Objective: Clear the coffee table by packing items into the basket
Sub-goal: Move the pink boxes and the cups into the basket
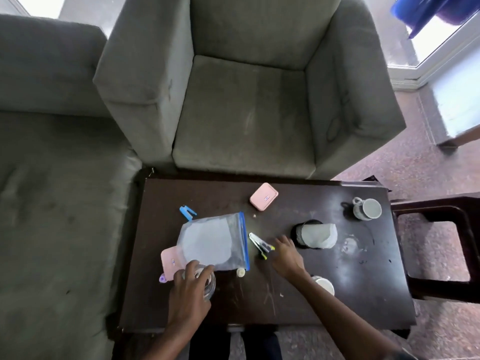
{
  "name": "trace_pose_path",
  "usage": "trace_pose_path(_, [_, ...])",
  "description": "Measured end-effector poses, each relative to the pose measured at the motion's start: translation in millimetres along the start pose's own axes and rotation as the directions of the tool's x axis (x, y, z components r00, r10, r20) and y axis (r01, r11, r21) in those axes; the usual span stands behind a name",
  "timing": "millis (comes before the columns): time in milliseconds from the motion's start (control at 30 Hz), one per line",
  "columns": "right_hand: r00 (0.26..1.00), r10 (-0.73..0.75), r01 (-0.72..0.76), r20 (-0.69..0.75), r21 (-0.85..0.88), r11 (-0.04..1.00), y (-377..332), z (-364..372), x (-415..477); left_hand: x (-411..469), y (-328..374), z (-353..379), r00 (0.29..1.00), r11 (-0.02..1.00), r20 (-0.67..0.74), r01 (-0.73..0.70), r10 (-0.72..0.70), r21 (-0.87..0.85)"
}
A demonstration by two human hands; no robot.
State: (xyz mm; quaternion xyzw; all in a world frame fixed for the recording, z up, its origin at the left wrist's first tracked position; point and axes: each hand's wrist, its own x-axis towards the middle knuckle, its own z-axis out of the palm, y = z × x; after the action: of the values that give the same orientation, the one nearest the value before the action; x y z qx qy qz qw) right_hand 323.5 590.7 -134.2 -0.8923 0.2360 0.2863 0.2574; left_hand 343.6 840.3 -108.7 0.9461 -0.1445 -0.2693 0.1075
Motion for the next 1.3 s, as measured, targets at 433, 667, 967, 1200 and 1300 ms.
trace_pose_path(433, [0.966,-0.2,0.141,-0.162,-0.316,0.938,2,0,177,127,93,-50,0.996,0.997,-0.071,-0.061,0.058,-0.05])
trace_pose_path(667, [0.962,-0.214,0.158,-0.171,-0.294,0.943,37,51,122,169,105,-35,0.996,0.997,-0.048,-0.077,0.077,-0.01])
trace_pose_path(967, [0.955,-0.146,0.074,-0.257,-0.27,0.96,66,105,55,203,133,-24,0.991,0.991,0.042,-0.131,0.131,0.016])
trace_pose_path(1200, [0.884,-0.211,0.161,-0.417,-0.153,0.975,59,72,24,220,141,-11,0.979,0.978,0.08,-0.191,0.185,0.077])
trace_pose_path(1300, [0.781,-0.064,0.162,-0.621,0.102,0.981,72,61,0,223,140,-5,0.976,0.974,0.1,-0.205,0.195,0.098])
